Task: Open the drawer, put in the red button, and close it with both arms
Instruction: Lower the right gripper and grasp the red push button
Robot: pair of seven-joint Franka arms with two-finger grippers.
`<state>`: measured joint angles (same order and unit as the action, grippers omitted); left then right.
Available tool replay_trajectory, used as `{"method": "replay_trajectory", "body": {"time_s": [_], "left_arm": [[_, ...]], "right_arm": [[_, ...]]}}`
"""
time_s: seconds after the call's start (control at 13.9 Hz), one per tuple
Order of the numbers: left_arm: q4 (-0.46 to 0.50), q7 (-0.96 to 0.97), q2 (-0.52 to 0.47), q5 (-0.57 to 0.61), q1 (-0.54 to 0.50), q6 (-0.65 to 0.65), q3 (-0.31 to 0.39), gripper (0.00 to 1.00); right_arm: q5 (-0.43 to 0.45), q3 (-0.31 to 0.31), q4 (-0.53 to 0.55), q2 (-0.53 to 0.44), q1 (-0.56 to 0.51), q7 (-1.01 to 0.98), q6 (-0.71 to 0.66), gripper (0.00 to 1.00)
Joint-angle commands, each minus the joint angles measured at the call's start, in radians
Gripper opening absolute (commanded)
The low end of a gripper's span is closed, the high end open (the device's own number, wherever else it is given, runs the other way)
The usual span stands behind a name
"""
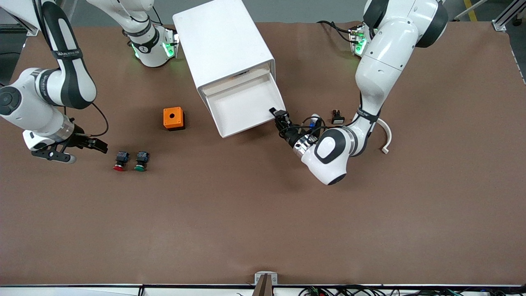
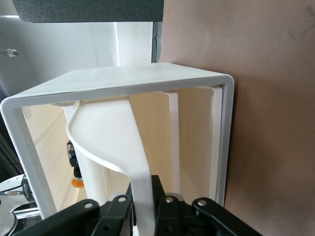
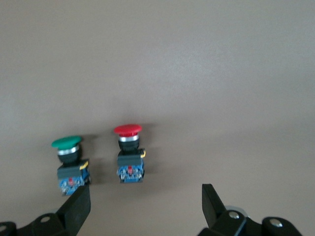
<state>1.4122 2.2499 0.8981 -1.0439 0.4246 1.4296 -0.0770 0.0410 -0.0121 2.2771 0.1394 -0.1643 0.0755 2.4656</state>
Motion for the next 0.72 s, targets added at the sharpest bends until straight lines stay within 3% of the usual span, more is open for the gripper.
{"method": "replay_trajectory", "body": {"time_s": [0.0,0.43,0.65], "left_arm": [[0.002,-0.016,-0.002,-0.005,-0.018,0.034,0.000,0.16],[0.002,-0.030,-0.004,-0.007,-0.038,0.035,0.000,0.23],[0.002,-0.030,-0.005,-0.007,-0.038,0.040,0.000,0.30]], "right_arm": [[-0.009,0.004,0.071,0.029,-0.006,0.032,0.145,1.00],[-0.009,0.006,0.125,0.136,0.000,0.065,0.360,1.00],[-0.009,0.006,0.136,0.161,0.023,0.098,0.400,1.00]]}}
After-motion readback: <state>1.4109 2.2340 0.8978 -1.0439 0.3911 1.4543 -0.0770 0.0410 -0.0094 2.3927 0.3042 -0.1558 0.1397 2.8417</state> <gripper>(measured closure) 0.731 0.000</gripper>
